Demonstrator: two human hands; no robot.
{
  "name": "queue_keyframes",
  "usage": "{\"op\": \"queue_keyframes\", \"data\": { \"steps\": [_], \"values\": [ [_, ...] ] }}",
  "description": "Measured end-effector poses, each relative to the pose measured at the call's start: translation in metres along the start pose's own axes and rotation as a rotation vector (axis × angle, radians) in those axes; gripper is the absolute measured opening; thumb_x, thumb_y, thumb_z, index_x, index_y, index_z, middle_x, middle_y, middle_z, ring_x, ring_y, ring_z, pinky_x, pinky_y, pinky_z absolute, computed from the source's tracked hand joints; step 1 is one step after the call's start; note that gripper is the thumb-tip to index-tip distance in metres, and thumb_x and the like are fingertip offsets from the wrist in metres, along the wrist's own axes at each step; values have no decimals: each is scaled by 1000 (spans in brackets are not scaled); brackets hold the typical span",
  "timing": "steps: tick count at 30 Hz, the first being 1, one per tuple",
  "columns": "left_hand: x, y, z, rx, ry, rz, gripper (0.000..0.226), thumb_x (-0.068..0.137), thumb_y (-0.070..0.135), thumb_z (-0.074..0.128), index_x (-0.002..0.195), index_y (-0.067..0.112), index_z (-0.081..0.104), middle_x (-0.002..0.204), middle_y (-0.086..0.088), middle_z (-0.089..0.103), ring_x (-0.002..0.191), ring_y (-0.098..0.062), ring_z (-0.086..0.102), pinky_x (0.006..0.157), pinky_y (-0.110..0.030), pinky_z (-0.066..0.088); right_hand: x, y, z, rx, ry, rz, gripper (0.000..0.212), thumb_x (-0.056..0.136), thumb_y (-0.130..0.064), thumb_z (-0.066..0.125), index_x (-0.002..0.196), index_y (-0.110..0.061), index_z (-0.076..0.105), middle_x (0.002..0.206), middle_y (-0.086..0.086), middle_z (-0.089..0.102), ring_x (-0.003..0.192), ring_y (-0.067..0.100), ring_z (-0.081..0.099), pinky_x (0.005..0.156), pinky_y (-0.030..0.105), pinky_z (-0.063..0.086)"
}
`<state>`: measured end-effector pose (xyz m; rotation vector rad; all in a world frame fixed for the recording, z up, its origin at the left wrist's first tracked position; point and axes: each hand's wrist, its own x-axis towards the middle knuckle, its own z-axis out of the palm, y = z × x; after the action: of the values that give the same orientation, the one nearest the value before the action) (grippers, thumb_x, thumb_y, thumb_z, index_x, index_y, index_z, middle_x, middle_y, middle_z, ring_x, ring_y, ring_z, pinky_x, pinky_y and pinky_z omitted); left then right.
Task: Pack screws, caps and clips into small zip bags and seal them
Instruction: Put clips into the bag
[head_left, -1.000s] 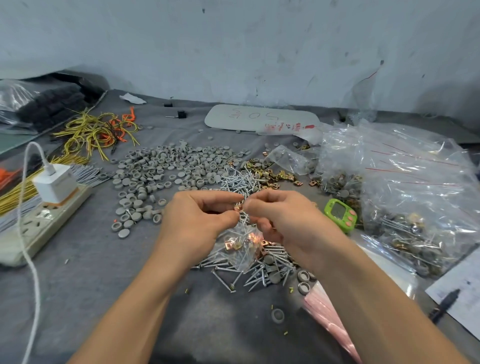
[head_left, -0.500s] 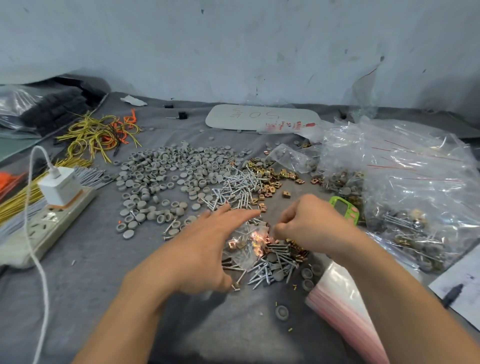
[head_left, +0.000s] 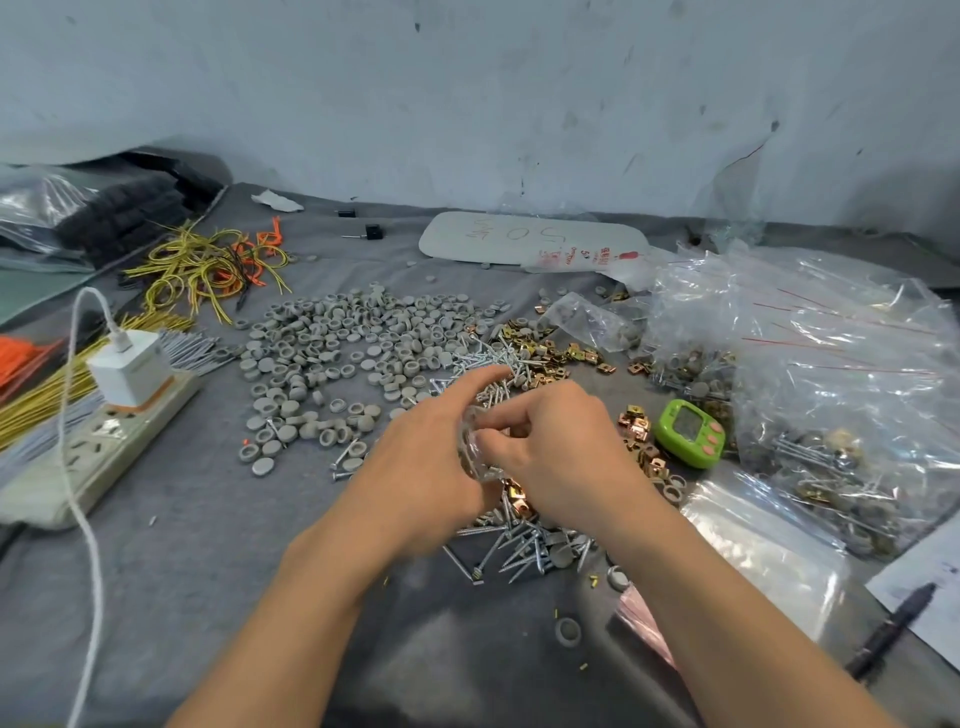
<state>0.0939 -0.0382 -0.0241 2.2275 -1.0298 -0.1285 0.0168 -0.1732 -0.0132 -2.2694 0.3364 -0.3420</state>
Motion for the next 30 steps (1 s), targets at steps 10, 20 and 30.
{"op": "queue_keyframes", "data": {
  "steps": [10,20,30],
  "values": [
    [-2,-19,-17,38,230,-153,127,67,1,88,151,59,13,109,18,54,78,-6,58,64,-20,39,4,8,-32,838,-132,418,45,80,27,34,95,4,70,91,21,72,69,24,64,56,27,54],
    [-4,-34,-10,474,191,-137,120,64,3,80,158,39,16,96,17,40,91,-10,31,107,-42,42,4,18,-35,898,-241,348,63,93,23,52,142,-17,53,114,19,76,100,30,77,78,39,64],
    [-6,-28,-9,272,3,-202,119,74,20,81,152,58,-1,90,13,51,105,-32,62,98,-53,52,10,26,-26,-347,108,251,39,84,-1,73,104,-35,77,105,-3,76,97,22,72,90,42,60]
  ]
}}
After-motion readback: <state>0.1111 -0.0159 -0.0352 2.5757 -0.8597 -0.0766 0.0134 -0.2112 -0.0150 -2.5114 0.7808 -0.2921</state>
